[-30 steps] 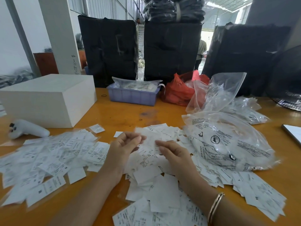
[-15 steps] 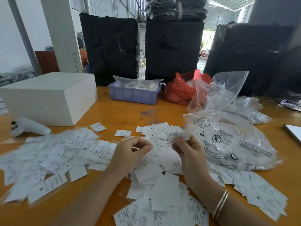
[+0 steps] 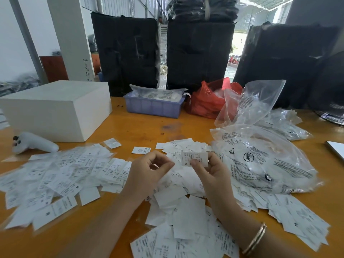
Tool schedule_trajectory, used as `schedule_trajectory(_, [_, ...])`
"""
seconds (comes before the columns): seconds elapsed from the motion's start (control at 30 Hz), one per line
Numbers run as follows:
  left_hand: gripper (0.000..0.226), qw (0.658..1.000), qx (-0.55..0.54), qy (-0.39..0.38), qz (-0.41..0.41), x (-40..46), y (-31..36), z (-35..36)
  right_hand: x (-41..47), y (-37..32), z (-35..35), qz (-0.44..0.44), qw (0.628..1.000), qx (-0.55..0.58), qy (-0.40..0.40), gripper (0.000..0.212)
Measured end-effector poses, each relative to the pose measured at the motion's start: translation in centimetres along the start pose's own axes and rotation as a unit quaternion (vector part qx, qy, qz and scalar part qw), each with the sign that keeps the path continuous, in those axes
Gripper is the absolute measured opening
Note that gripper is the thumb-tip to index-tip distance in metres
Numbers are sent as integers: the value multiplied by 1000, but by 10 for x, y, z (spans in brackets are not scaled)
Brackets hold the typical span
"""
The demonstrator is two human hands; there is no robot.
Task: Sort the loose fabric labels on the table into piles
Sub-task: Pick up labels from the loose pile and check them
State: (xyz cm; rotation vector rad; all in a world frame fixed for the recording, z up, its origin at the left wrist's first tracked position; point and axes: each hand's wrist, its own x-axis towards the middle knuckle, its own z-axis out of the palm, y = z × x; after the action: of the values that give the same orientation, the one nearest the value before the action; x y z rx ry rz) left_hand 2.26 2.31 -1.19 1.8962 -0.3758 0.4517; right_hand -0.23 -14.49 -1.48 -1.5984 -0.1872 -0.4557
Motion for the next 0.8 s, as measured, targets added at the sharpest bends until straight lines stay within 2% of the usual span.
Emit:
schedule_trajectory(0.07, [15, 1000, 9, 8, 7, 0, 0, 0, -1, 1, 1, -22, 999, -36, 6, 8])
schedule_trajectory(0.27, [15, 1000, 14, 3, 12, -1, 0, 1, -1, 2, 4, -64, 993, -100, 8, 21])
schedule_trajectory(0.4, [14, 1000, 8, -7, 14, -1, 0, 0, 0, 4, 3, -57, 992, -112, -7, 14])
schedule_trajectory(0.57, [10, 1000, -18, -21, -1, 0, 1, -1, 0, 0, 4, -60, 988, -141, -25, 19])
schedule_trajectory(0.7, [13, 999, -18, -31, 0, 0, 1, -1, 1, 2, 1, -47, 978, -200, -32, 24])
schedule_trajectory(0.8, [17, 998, -34, -61, -3, -2, 0, 0, 1, 2, 2, -64, 966, -244, -51, 17])
